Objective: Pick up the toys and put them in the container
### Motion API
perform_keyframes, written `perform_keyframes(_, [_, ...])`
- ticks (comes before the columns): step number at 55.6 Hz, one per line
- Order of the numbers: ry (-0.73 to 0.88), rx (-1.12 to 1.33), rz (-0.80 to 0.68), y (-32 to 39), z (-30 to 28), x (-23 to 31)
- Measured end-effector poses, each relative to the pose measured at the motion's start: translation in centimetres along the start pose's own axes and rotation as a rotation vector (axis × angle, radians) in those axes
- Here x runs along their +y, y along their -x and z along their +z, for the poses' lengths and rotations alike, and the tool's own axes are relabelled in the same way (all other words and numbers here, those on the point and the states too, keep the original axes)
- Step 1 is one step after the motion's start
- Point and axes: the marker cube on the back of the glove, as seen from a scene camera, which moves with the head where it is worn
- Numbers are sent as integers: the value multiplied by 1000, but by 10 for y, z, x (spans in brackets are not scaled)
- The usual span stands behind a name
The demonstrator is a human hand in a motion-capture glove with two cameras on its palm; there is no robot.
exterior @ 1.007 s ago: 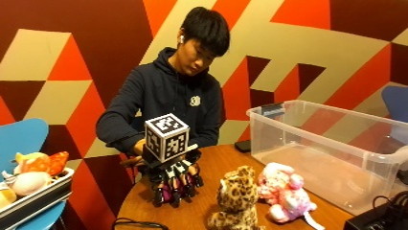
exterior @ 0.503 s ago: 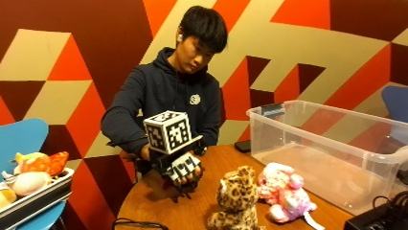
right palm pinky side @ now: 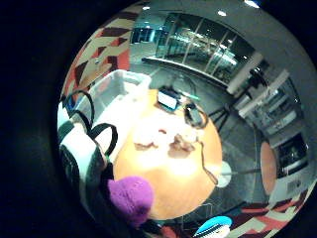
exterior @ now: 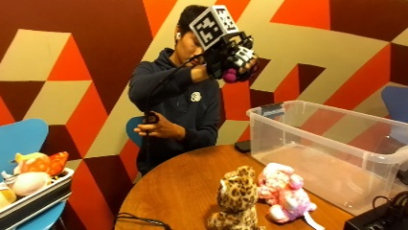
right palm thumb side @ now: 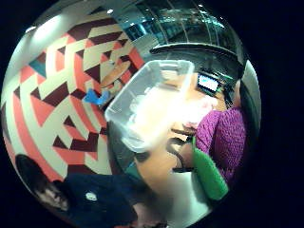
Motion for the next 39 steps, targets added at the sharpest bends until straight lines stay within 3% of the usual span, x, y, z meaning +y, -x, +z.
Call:
perform_keyframes(8, [43, -155, -52, 78, 12, -45])
perform_keyframes(12, [92, -156, -215, 95, 38, -54])
perform_keyframes(18, [176, -171, -52, 121, 69, -69])
perform_keyframes(24, [318, -56, -169, 117, 105, -70])
perform_keyframes(29, [501, -222, -187, 133, 114, -63])
perform_keyframes(39, [478, -186, -108, 101, 114, -64])
